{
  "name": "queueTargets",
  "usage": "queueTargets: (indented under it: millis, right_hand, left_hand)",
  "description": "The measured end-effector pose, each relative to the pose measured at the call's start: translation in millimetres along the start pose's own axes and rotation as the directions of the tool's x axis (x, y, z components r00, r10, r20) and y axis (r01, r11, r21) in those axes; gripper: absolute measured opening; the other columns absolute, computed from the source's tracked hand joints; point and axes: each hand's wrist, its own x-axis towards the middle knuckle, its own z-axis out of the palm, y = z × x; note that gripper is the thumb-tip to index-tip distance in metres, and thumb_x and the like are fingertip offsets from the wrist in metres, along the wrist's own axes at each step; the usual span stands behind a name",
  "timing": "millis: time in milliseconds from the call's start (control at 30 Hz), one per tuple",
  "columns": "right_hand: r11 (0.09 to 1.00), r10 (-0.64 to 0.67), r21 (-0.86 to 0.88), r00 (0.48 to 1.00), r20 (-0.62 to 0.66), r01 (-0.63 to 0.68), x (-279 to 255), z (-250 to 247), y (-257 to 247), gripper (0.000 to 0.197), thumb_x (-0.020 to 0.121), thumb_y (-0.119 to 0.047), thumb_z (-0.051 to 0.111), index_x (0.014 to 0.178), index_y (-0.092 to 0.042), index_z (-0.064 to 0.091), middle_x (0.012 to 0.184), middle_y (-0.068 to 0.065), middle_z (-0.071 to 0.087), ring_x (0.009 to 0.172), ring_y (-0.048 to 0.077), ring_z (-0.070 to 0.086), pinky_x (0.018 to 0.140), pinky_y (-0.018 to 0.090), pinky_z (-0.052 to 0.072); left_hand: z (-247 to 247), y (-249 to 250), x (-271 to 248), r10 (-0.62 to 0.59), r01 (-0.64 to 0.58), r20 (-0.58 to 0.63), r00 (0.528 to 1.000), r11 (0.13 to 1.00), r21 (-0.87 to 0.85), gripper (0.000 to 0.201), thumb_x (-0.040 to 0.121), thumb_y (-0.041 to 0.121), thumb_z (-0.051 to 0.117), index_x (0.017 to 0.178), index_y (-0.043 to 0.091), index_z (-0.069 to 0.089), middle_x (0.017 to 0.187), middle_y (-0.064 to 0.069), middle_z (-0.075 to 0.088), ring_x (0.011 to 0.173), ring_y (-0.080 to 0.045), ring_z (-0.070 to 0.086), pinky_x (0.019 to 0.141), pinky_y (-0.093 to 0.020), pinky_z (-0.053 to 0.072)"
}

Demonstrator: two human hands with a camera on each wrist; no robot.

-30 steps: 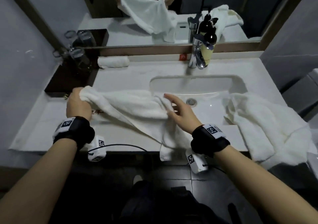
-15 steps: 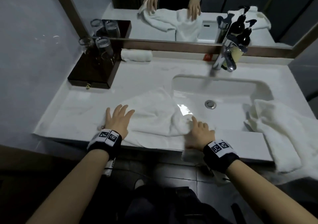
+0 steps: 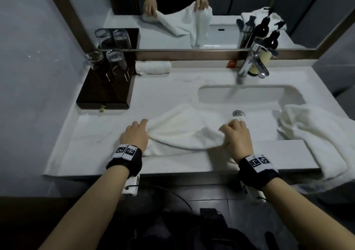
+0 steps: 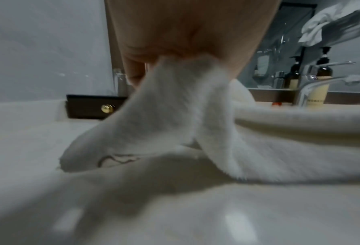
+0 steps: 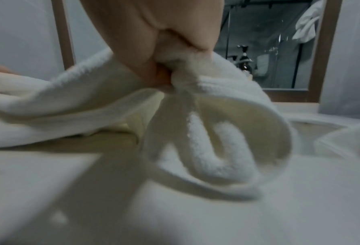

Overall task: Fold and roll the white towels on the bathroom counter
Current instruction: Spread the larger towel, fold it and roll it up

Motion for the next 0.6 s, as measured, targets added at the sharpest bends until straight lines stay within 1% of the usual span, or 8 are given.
queueTargets:
  millis: [100, 167, 233, 300, 367, 433, 533, 600]
  right_hand:
    - [0.988, -0.142, 0.034, 0.973, -0.18, 0.151, 27.6, -8.6, -33.3, 0.031, 0.058, 0.003, 0.06, 0.087, -0.006, 0.069, 0.085, 0.016, 0.06, 0.083, 0.033, 0.049, 0.068, 0.037, 0.036]
    - [0.952, -0.263, 0.115, 0.95, -0.171, 0.284, 42.8, -5.6, -60.6, 0.04, 0.065, -0.005, 0.046, 0.099, -0.007, 0.067, 0.091, 0.013, 0.063, 0.09, 0.028, 0.045, 0.073, 0.039, 0.039]
    - [0.917, -0.352, 0.205, 0.936, 0.018, 0.341, 47.7, 4.7, -88.3, 0.057, 0.067, -0.002, 0.051, 0.123, -0.011, 0.057, 0.111, 0.01, 0.062, 0.105, 0.029, 0.048, 0.085, 0.04, 0.042]
    - [0.935, -0.351, 0.158, 0.898, 0.266, 0.319, 43.1, 23.0, -109.3, 0.08, 0.07, -0.013, 0.065, 0.143, -0.018, 0.033, 0.139, 0.007, 0.045, 0.13, 0.031, 0.036, 0.103, 0.047, 0.035]
    - [0.976, -0.214, 0.036, 0.908, 0.361, 0.216, 35.1, 39.8, -120.9, 0.096, 0.071, -0.026, 0.068, 0.149, -0.025, 0.012, 0.154, 0.005, 0.021, 0.144, 0.03, 0.012, 0.113, 0.053, 0.019]
    - [0.999, -0.043, -0.014, 0.931, 0.362, 0.051, 28.4, 51.4, -123.7, 0.101, 0.071, -0.028, 0.067, 0.149, -0.026, 0.003, 0.158, 0.006, 0.009, 0.145, 0.033, 0.003, 0.114, 0.056, 0.014]
    - [0.99, 0.133, -0.012, 0.908, 0.397, -0.14, 20.1, 60.3, -113.6, 0.094, 0.077, -0.038, 0.064, 0.149, -0.021, 0.005, 0.153, 0.012, 0.019, 0.14, 0.038, 0.019, 0.107, 0.057, 0.029]
    - [0.989, 0.149, -0.056, 0.876, 0.459, -0.138, 14.8, 62.2, -101.2, 0.086, 0.08, -0.045, 0.064, 0.147, -0.019, 0.015, 0.148, 0.011, 0.029, 0.132, 0.036, 0.032, 0.1, 0.052, 0.037]
  left_hand:
    - [-26.1, -40.1, 9.1, -0.117, 0.109, -0.122, 0.986, 0.991, -0.072, 0.041, 0.091, 0.012, 0.041, 0.13, 0.022, 0.038, 0.126, -0.013, 0.045, 0.11, -0.034, 0.048, 0.073, -0.041, 0.039]
    - [-39.8, -72.6, 11.7, -0.21, 0.201, -0.122, 0.97, 0.976, -0.081, 0.039, 0.09, 0.012, 0.044, 0.128, 0.019, 0.04, 0.128, -0.013, 0.045, 0.111, -0.034, 0.048, 0.075, -0.042, 0.04]
    - [-44.4, -97.3, 7.8, -0.269, 0.268, -0.061, 0.961, 0.963, -0.036, 0.045, 0.087, 0.008, 0.048, 0.13, 0.016, 0.038, 0.13, -0.013, 0.044, 0.115, -0.033, 0.047, 0.08, -0.043, 0.042]
    - [-40.1, -109.8, -0.2, -0.284, 0.285, -0.024, 0.959, 0.957, 0.049, 0.056, 0.084, 0.007, 0.051, 0.136, 0.015, 0.033, 0.134, -0.012, 0.04, 0.12, -0.031, 0.043, 0.087, -0.045, 0.042]
    - [-29.6, -111.8, -6.8, -0.2, 0.205, -0.062, 0.978, 0.974, 0.093, 0.061, 0.082, 0.008, 0.053, 0.139, 0.016, 0.032, 0.136, -0.01, 0.039, 0.122, -0.029, 0.041, 0.093, -0.043, 0.039]
    - [-20.4, -106.2, -10.0, -0.058, 0.065, -0.113, 0.992, 0.996, 0.058, 0.054, 0.083, 0.01, 0.052, 0.135, 0.019, 0.039, 0.133, -0.007, 0.043, 0.119, -0.027, 0.043, 0.095, -0.04, 0.037]
    - [-7.5, -88.0, -8.1, 0.156, -0.158, -0.061, 0.986, 0.987, -0.026, 0.042, 0.086, 0.017, 0.052, 0.127, 0.022, 0.047, 0.126, -0.001, 0.049, 0.115, -0.022, 0.046, 0.093, -0.036, 0.037]
    - [1.1, -73.4, -7.0, 0.273, -0.272, 0.021, 0.962, 0.961, -0.055, 0.044, 0.087, 0.028, 0.056, 0.129, 0.024, 0.046, 0.128, 0.001, 0.047, 0.119, -0.02, 0.044, 0.095, -0.035, 0.037]
